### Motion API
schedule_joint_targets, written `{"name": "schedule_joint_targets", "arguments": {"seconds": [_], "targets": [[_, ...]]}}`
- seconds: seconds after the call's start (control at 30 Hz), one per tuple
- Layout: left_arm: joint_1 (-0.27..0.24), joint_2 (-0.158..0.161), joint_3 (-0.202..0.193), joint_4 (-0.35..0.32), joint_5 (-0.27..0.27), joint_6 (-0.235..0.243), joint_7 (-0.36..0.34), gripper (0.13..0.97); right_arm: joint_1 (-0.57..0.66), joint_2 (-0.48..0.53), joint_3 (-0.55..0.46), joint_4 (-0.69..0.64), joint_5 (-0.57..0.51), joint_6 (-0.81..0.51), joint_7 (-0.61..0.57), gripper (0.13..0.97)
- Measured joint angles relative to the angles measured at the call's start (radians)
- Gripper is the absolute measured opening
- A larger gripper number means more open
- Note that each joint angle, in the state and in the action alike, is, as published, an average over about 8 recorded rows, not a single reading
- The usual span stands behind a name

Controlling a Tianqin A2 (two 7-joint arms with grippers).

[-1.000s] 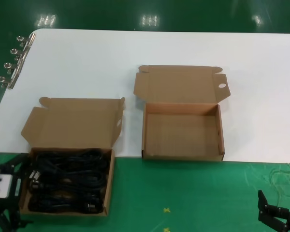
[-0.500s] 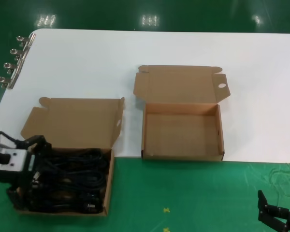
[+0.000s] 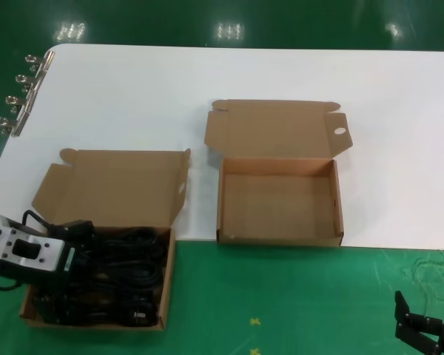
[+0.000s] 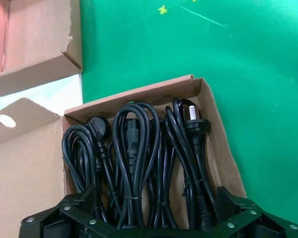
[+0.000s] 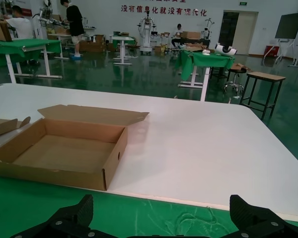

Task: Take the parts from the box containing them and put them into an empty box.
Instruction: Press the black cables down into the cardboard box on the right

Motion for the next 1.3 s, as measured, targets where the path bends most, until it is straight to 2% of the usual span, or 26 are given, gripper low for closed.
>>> {"name": "schedule_joint_targets", "arguments": {"seconds": [0.13, 0.43, 0.63, 0.7, 0.83, 1.1, 1.3], "targets": [[-0.035, 0.025, 0.001, 0.082, 0.002, -0.012, 0.051, 0.873, 0.000, 0.000, 0.000, 0.000, 0.000, 0.000, 0.000, 0.966], [-0.101, 0.074, 0.001, 0.231, 0.007, -0.035, 0.127, 0.725, 0.000, 0.000, 0.000, 0.000, 0.000, 0.000, 0.001, 0.966], [-0.135, 0.104, -0.002, 0.310, 0.009, -0.061, 0.166, 0.564, 0.000, 0.000, 0.000, 0.000, 0.000, 0.000, 0.000, 0.966], [-0.143, 0.110, -0.003, 0.329, 0.010, -0.070, 0.175, 0.510, 0.000, 0.000, 0.000, 0.000, 0.000, 0.000, 0.000, 0.966], [-0.153, 0.119, -0.004, 0.357, 0.012, -0.087, 0.189, 0.510, 0.000, 0.000, 0.000, 0.000, 0.000, 0.000, 0.000, 0.966], [-0.160, 0.121, -0.011, 0.386, 0.011, -0.124, 0.206, 0.322, 0.000, 0.000, 0.000, 0.000, 0.000, 0.000, 0.000, 0.966], [-0.162, 0.117, -0.018, 0.394, 0.008, -0.142, 0.213, 0.254, 0.000, 0.000, 0.000, 0.000, 0.000, 0.000, 0.000, 0.966]]}}
